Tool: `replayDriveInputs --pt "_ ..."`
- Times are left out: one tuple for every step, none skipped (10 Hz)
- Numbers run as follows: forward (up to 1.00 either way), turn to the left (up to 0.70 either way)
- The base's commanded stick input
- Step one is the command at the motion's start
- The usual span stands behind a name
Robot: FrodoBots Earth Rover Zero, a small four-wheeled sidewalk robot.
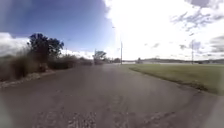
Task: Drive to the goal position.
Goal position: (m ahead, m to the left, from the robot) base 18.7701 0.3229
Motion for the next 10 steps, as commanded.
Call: replayDriveInputs --pt "1.0 0.0" --pt "1.0 0.0" --pt "1.0 0.0" --pt "1.0 0.0" --pt "1.0 0.0" --pt "1.0 0.0" --pt "1.0 0.0" --pt "1.0 0.0" --pt "1.0 0.0" --pt "1.0 0.0"
